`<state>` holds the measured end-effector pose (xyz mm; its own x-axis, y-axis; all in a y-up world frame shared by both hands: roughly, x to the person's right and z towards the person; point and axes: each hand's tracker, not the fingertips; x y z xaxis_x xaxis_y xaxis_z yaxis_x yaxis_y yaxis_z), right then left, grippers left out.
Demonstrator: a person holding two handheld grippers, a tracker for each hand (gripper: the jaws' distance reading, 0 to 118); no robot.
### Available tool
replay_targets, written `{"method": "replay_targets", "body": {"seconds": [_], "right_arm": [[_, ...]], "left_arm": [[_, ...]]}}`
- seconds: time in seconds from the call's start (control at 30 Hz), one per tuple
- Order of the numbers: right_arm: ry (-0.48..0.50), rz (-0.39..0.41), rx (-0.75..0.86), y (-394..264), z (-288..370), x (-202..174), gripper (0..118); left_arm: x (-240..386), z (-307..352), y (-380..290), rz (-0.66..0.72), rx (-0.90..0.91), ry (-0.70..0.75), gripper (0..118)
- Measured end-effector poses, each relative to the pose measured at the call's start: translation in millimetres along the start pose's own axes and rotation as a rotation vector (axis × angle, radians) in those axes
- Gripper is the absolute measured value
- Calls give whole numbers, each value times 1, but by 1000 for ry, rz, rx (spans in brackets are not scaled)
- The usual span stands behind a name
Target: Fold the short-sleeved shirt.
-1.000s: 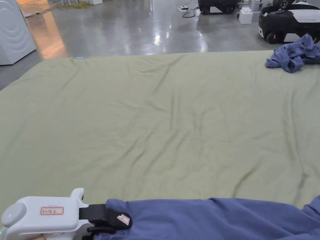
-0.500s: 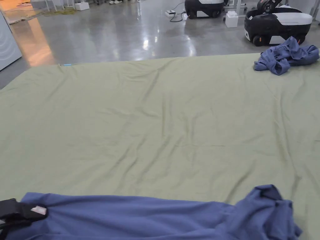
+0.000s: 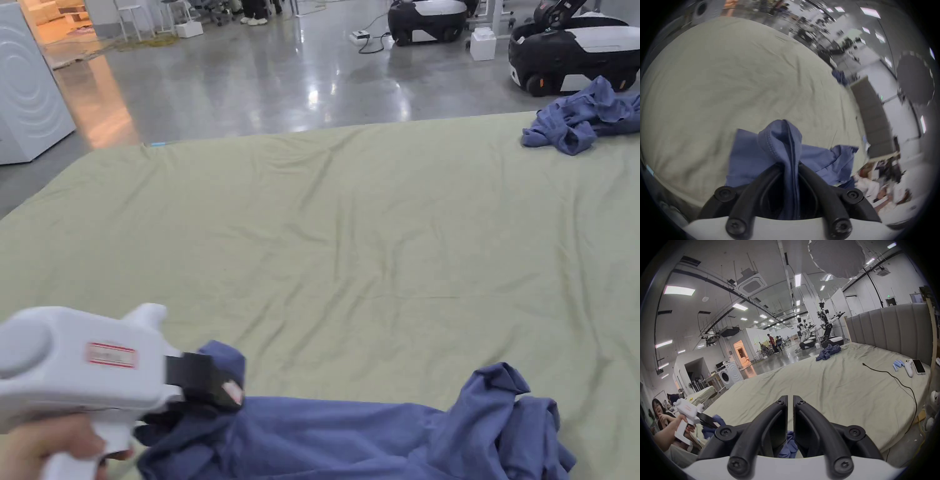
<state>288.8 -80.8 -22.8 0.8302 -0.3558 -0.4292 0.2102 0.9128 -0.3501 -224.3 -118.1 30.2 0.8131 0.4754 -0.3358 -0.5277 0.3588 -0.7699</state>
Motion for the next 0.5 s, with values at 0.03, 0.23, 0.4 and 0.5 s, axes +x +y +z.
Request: {"method": "replay_targets", "body": {"seconds": [0.03, 0.23, 0.4, 0.5], "right_arm": [[-4, -10, 5, 0, 3, 3, 8], [-69, 10, 42, -2, 21, 15, 8], [-83, -6, 35, -5, 26, 24, 8], [-80, -23, 36, -8, 25, 27, 8]], "left_arm": [[16, -16, -4, -67, -4, 34, 5], [54, -95, -27, -200, -88, 58, 85], [58, -66, -25, -178, -64, -57, 98], [54, -24, -32, -245, 193, 72, 89]]}}
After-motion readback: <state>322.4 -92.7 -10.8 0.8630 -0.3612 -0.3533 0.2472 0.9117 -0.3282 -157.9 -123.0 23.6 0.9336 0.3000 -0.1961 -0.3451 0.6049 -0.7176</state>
